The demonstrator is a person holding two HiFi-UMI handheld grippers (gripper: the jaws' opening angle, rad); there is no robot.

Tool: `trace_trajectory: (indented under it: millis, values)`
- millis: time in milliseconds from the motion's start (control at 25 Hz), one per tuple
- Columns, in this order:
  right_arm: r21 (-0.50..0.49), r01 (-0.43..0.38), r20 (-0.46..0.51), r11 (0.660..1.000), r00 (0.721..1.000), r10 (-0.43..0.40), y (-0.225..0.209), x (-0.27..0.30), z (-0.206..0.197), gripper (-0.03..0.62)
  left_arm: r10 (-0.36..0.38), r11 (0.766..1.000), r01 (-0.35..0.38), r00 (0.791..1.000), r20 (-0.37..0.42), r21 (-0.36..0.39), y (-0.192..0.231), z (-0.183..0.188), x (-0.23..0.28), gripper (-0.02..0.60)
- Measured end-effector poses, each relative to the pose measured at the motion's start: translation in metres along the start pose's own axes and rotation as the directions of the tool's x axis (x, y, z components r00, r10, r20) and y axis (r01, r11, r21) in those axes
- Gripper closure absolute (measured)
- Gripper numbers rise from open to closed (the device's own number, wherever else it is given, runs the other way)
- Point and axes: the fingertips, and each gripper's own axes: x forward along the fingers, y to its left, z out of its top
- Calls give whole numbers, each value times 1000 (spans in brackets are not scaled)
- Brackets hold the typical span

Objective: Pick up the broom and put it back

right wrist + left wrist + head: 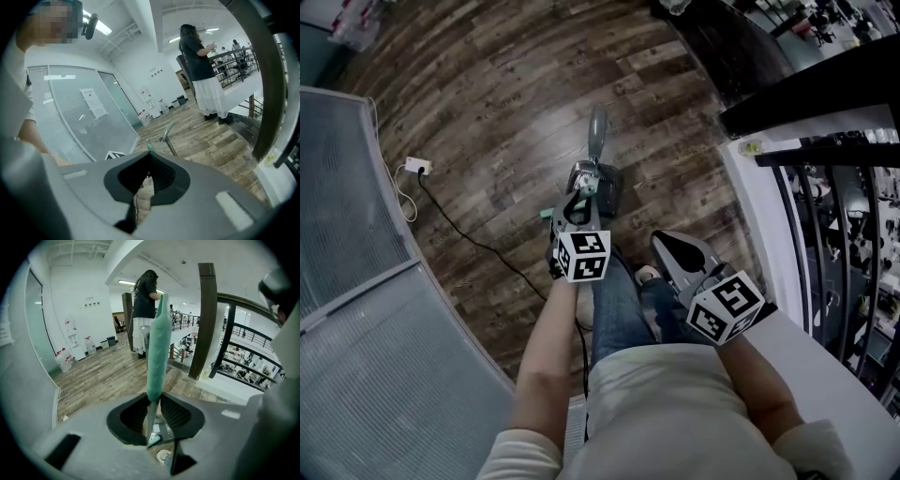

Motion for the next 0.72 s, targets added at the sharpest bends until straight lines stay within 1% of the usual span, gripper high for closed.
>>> trace_trajectory:
  millis: [80, 400, 720]
  values:
    - [-12, -11, 4, 1000, 1000, 12, 4, -3, 2, 588, 10, 1000, -10, 1000, 2, -6, 0, -4, -8, 491]
    - [-56, -47, 6, 997, 999, 47, 27, -16, 4, 588, 71, 995, -69, 997, 18, -68, 7, -24, -46, 492]
    - [-107, -93, 0, 990, 996, 93, 55, -32, 4, 588, 143, 976, -136, 989, 30, -173, 20, -44, -91, 494]
